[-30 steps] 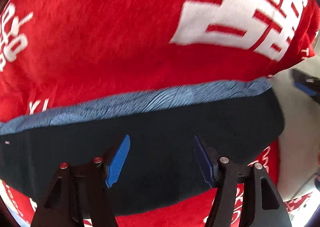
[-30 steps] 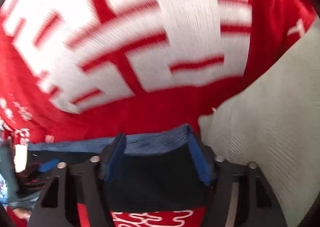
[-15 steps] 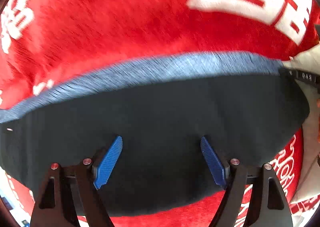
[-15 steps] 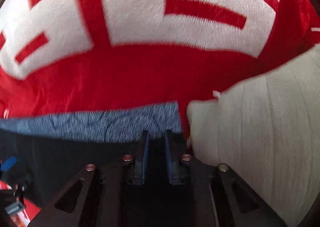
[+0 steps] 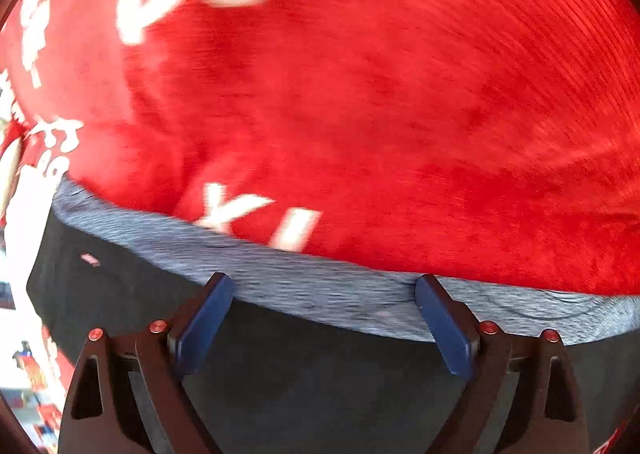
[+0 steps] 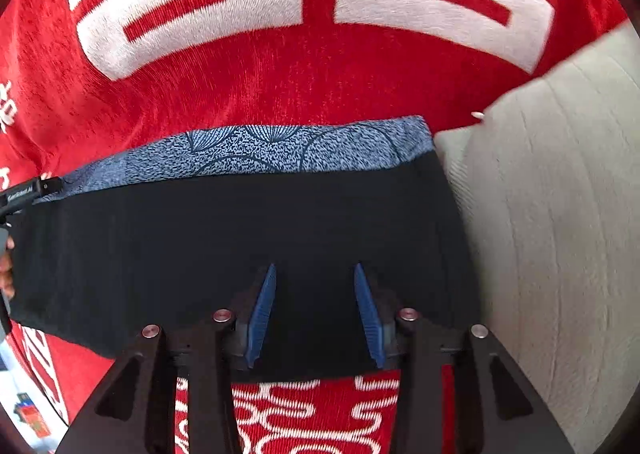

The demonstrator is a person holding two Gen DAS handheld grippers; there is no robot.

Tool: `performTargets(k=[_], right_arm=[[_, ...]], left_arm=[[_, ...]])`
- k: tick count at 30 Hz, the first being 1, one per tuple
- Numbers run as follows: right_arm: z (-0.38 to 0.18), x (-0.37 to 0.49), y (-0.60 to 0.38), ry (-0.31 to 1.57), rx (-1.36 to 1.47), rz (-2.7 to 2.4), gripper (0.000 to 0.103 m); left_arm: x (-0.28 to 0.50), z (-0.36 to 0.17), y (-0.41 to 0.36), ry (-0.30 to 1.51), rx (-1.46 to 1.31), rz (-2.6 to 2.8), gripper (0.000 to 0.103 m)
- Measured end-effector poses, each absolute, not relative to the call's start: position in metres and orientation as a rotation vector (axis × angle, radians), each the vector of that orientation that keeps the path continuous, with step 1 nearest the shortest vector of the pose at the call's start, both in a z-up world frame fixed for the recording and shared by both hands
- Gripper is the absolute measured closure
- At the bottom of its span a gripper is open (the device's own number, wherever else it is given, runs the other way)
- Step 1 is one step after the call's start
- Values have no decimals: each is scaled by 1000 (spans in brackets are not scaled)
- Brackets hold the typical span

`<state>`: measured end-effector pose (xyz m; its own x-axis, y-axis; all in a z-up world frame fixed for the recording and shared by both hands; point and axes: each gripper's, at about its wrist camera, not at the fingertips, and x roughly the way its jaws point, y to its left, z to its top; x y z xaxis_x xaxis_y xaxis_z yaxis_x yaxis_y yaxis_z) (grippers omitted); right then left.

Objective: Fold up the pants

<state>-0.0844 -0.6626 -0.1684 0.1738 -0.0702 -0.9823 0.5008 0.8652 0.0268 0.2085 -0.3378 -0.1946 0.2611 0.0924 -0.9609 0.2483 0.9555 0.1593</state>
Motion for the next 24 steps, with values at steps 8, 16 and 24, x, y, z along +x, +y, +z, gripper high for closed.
performTargets(k=[8, 16, 24], right_arm=[[-141, -125, -650, 1328, 503, -420, 53], [-121, -146, -590, 1330, 584, -391, 53], [-129, -121, -521, 1323, 647, -325, 53]], left_arm=[[169, -162, -275, 1319, 332, -94, 9], [103, -157, -251, 1362, 279, -153, 9], [82, -150, -235, 1356, 330, -278, 9]])
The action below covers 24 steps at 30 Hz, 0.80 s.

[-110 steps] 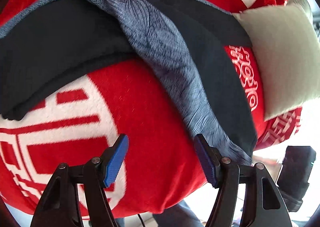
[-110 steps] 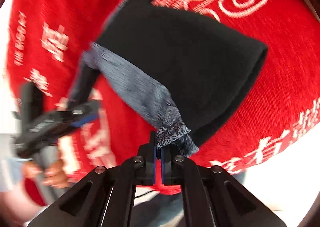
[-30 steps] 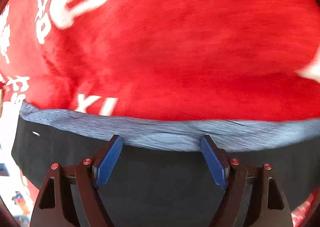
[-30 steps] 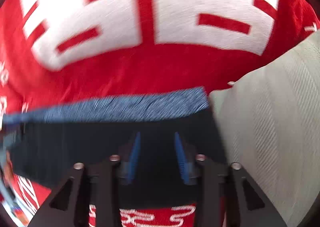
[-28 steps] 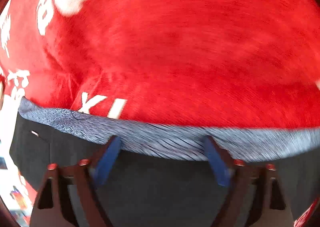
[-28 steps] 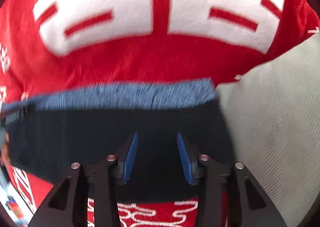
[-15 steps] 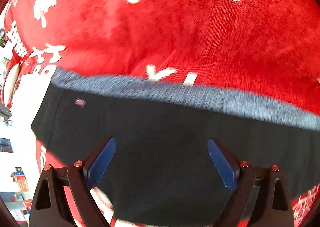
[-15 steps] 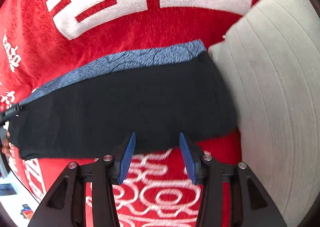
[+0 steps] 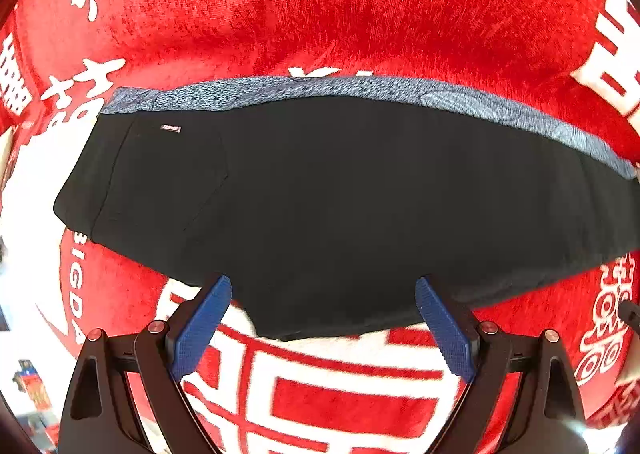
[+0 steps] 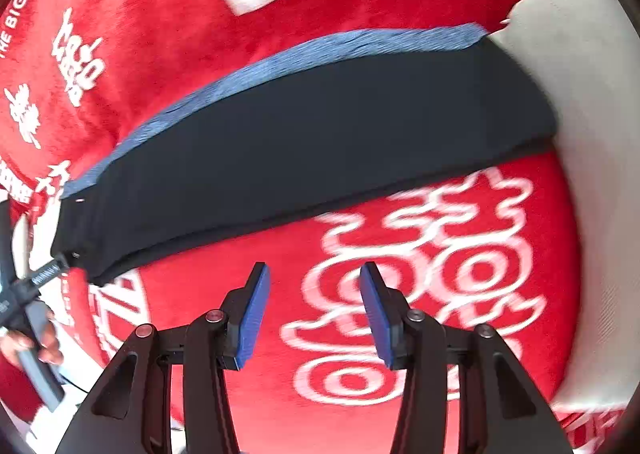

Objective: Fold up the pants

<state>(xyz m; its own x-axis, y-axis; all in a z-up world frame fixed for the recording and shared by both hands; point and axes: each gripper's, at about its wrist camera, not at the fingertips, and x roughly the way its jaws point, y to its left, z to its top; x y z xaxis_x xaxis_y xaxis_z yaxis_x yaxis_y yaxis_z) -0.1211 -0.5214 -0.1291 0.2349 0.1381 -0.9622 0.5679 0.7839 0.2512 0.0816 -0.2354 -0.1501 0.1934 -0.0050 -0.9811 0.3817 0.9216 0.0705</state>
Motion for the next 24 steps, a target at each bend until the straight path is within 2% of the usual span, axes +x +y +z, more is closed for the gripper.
performTargets(k=[8, 14, 24], right_arm=[[-137, -76, -430, 1239, 861, -178, 53], [-166, -28, -366, 1207, 976, -91, 53], [-188, -5, -351, 1169, 1067, -91, 53]], left_arm=[[105, -149, -177, 1339, 320, -298, 9], [119, -162, -158, 1352, 319, -325, 9], [137, -173, -155, 1365, 248, -384, 9]])
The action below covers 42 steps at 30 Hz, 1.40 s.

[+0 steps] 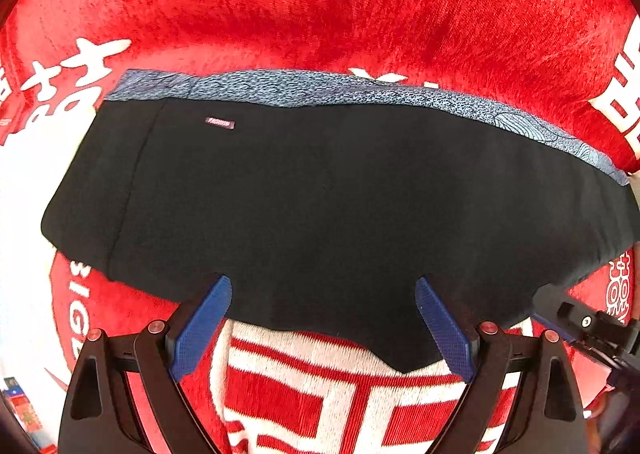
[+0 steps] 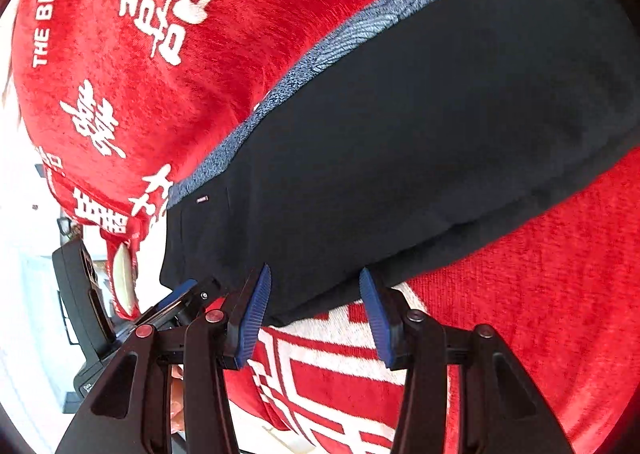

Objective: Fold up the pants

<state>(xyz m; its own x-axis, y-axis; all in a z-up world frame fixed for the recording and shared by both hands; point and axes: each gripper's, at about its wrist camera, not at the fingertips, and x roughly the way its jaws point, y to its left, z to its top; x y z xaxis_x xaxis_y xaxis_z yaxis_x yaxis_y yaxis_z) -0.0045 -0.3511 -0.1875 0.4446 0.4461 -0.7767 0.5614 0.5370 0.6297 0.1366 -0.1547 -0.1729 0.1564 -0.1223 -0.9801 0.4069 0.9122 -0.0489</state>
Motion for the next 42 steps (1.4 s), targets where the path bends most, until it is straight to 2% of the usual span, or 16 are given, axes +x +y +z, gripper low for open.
performTargets(k=[6, 8, 9, 10, 15, 18, 21, 23, 24, 25, 30, 33, 42], right_arm=[[-207, -12, -361, 1117, 1245, -117, 53], [-210, -11, -366, 1106, 1294, -135, 88], [-209, -9, -367, 1131, 1269, -162, 94], [-204, -8, -366, 1134, 1248, -163, 94], [-179, -15, -346, 1159, 1068, -166, 94], [-195, -17, -339, 1218, 1010, -200, 94], [-202, -17, -340, 1194, 1005, -177, 92], [-200, -20, -344, 1199, 1027, -165, 82], [-197, -23, -347, 1222, 1014, -181, 69], [-193, -27, -349, 1234, 994, -197, 65], [-152, -31, -366, 1181, 846, -220, 66], [-139, -4, -374, 1159, 773, -211, 68], [-186, 123, -345, 1246, 525, -132, 69]], left_arm=[[139, -182, -174, 1370, 299, -437, 9], [135, -183, -179, 1370, 342, -453, 9], [132, -182, -181, 1367, 363, -465, 9], [127, -181, -182, 1363, 386, -479, 9], [101, -188, -179, 1344, 477, -503, 8], [96, -192, -175, 1320, 455, -488, 8], [102, -190, -168, 1352, 400, -477, 8], [109, -186, -160, 1362, 369, -450, 8], [113, -182, -156, 1354, 367, -434, 8], [118, -178, -153, 1339, 367, -417, 8], [157, -161, -145, 1262, 357, -379, 8], [185, -163, -154, 1258, 336, -357, 8], [225, -206, -206, 1235, 359, -307, 8]])
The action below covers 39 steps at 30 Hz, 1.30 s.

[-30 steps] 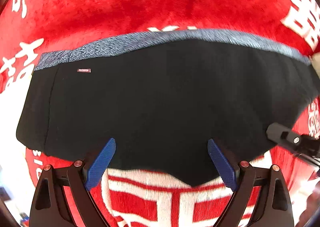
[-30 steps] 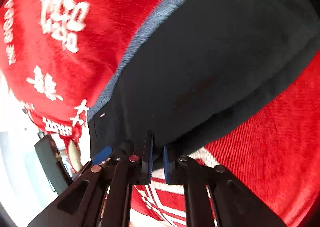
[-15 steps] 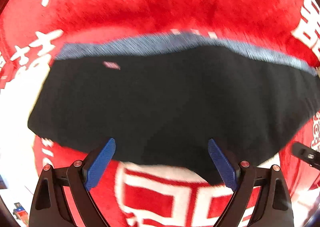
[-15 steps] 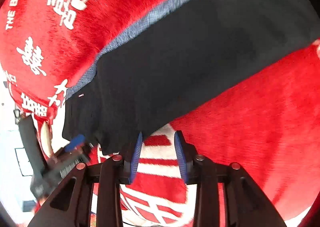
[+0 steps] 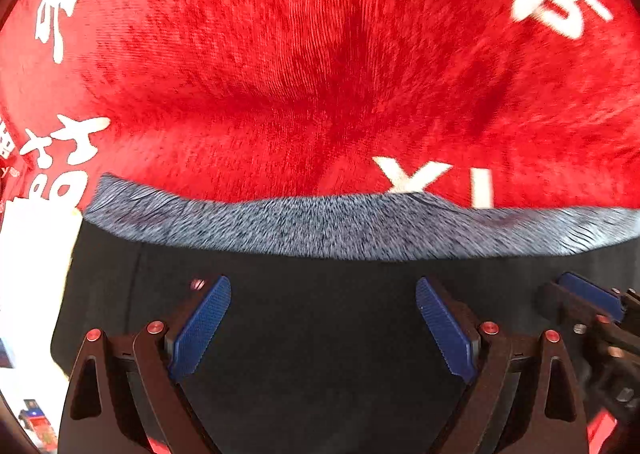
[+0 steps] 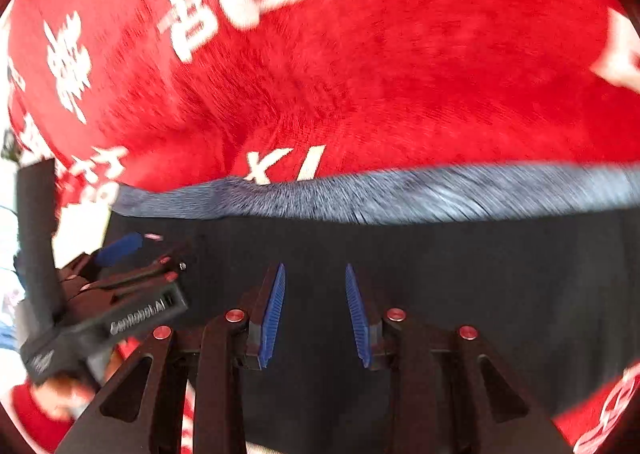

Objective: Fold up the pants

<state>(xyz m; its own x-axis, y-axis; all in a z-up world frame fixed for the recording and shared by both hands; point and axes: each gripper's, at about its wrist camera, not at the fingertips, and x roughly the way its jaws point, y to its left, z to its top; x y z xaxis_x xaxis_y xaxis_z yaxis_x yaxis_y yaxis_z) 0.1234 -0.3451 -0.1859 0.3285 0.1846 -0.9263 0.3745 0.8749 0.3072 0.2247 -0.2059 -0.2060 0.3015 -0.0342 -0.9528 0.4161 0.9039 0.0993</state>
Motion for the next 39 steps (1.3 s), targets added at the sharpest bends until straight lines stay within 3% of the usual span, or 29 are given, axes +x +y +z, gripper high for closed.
performTargets(k=[3, 8, 11, 13, 25, 39], right_arm=[[-204, 139, -347, 1239, 458, -167, 71], [-209, 161, -354, 1226, 315, -253, 74], [-212, 164, -374, 1225, 369, -291, 74], [-206, 160, -382, 1240, 383, -299, 70], [-151, 28, -422, 1249, 436, -415, 65], [-173, -16, -434, 1293, 416, -382, 61]], left_arm=[[237, -223, -199, 1243, 330, -249, 0], [254, -228, -192, 1221, 353, -200, 0], [262, -226, -188, 1245, 350, -171, 0], [261, -221, -181, 1248, 345, -167, 0], [152, -170, -209, 1264, 361, -457, 0], [121, -209, -235, 1391, 326, -424, 0]])
